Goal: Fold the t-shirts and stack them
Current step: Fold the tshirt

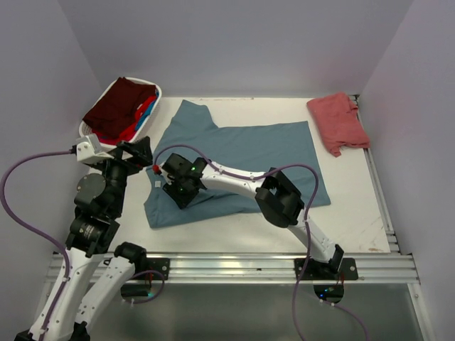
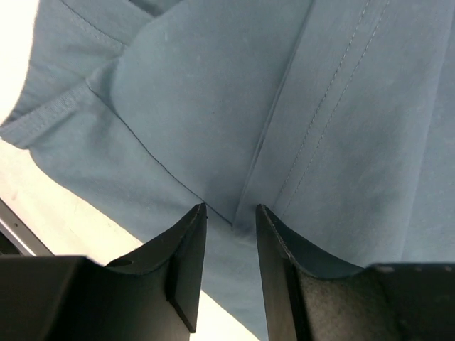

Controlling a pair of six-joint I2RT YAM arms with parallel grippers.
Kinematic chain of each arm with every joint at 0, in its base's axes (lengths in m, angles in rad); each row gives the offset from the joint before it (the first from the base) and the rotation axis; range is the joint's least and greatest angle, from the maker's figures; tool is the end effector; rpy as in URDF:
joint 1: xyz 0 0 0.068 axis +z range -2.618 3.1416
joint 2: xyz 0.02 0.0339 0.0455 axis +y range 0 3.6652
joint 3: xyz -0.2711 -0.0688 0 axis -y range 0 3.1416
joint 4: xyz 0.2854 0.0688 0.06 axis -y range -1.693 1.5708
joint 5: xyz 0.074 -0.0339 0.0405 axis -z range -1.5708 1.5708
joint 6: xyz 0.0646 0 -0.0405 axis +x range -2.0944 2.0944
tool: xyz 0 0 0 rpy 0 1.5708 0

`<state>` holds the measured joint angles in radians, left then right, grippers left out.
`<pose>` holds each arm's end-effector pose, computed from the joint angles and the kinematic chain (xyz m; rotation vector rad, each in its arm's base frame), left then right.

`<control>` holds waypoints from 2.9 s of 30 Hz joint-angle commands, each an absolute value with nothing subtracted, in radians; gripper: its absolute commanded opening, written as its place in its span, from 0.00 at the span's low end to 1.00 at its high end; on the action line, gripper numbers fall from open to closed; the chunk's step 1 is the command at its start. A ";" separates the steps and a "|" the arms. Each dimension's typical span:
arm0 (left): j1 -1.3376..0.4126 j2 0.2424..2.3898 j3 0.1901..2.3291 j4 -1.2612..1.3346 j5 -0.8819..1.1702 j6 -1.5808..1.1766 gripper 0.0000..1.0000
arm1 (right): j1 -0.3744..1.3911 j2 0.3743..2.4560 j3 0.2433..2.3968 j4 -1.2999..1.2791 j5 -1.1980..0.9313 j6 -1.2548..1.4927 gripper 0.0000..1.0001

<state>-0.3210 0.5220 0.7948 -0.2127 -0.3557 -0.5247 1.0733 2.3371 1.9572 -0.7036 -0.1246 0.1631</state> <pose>0.1760 -0.0348 0.3914 -0.4377 1.4642 -0.4081 0.2602 0.4959 0.1367 -1.2541 2.4651 0.5390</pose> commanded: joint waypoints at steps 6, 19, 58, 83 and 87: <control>-0.316 0.525 0.859 -0.227 -0.380 -0.483 1.00 | 1.080 2.375 2.014 -0.712 -0.091 0.164 0.22; -0.316 0.551 0.896 -0.236 -0.364 -0.477 1.00 | 1.080 2.332 1.951 -0.782 0.054 0.146 0.37; -0.316 0.517 0.839 -0.273 -0.393 -0.497 1.00 | 1.075 2.221 1.775 -0.663 0.060 0.109 0.36; -0.316 0.486 0.830 -0.308 -0.403 -0.503 1.00 | 1.075 2.103 1.789 -0.683 0.003 0.133 0.00; -0.316 0.486 0.833 -0.311 -0.399 -0.506 1.00 | 1.071 2.105 1.827 -0.707 0.005 0.121 0.00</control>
<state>-0.3210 0.4908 0.8261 -0.3168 -0.3904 -0.5045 1.0721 2.1765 1.7657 -0.6750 0.0269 0.1410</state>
